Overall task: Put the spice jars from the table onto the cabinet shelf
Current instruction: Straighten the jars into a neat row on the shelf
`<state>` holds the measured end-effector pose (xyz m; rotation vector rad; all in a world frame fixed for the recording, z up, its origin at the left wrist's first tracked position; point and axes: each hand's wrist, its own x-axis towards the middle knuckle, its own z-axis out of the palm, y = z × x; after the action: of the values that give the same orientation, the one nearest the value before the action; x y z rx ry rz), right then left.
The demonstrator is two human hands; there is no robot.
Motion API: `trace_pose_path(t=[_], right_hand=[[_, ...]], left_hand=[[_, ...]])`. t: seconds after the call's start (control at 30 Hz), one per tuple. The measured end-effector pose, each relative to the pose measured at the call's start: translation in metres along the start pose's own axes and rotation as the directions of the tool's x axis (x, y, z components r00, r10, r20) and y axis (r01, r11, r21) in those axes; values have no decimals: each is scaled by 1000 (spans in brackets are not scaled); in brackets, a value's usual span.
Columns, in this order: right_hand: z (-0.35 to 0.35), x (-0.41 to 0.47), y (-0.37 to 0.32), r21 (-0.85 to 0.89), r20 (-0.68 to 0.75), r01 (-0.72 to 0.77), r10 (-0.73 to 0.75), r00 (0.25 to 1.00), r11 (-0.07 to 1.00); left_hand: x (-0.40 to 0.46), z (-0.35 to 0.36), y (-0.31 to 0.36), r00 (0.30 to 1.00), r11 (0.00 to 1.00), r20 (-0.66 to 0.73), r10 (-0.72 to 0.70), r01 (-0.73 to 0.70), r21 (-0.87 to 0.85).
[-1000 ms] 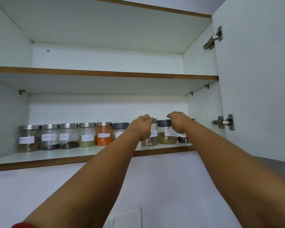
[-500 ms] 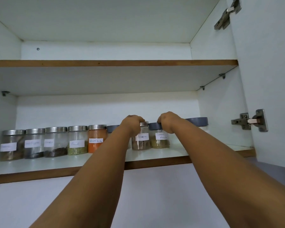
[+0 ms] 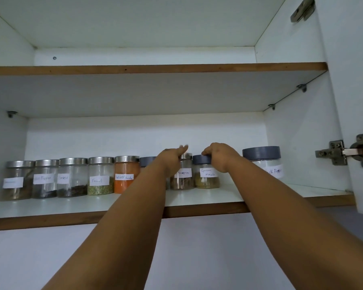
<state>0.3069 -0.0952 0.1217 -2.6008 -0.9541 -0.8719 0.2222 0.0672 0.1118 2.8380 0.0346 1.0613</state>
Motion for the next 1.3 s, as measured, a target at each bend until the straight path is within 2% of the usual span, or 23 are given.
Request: trace_pose_path(t=[0.07,0.13,0.27,0.37,0.47,0.57,0.63,0.7,0.77,1.03,1.13,1.3], right_hand=[[0,-6,-7,-36,-17,42,-43,999,998],[-4,-16,-14,8,-82,93,-92,992,996],[-37,-35,-11,79,-273,104,-79,959,991],[-76,-54,15,206,-351,-16,89,932,978],[-101,-86,48,221,-267,-179,237,934,959],[-103,-116,66,204,-105,-280,305,947,938],[-96,-125,73,244,-86,-284,312,946,927],[-87,-130,76,354,-121,-254,313,942,900],[-82,-131,76,379,-174,-232,315,933,896],[-51,-89,69,220,-244,-214,266,933,952],[-40,-67,66,139,-229,-214,242,943,967],[-11,-39,69,125,-169,-212,232,958,969]], left_hand=[[-7,-3,5,996,995,-89,3,-11,-94],[-18,-6,16,990,991,-139,-8,-11,-136],[-55,-18,46,1000,987,-5,-4,3,-158],[-103,-5,90,996,998,75,54,-55,6],[-143,36,123,978,966,-148,149,-112,233],[-146,56,125,894,954,-388,223,-119,276],[-140,59,118,833,945,-494,249,-98,311],[-138,60,119,828,940,-501,251,-84,331],[-137,63,121,822,942,-510,253,-89,323],[-130,75,116,730,921,-610,308,-67,384],[-127,79,114,675,907,-647,354,-79,414],[-121,85,111,630,888,-670,394,-73,454]])
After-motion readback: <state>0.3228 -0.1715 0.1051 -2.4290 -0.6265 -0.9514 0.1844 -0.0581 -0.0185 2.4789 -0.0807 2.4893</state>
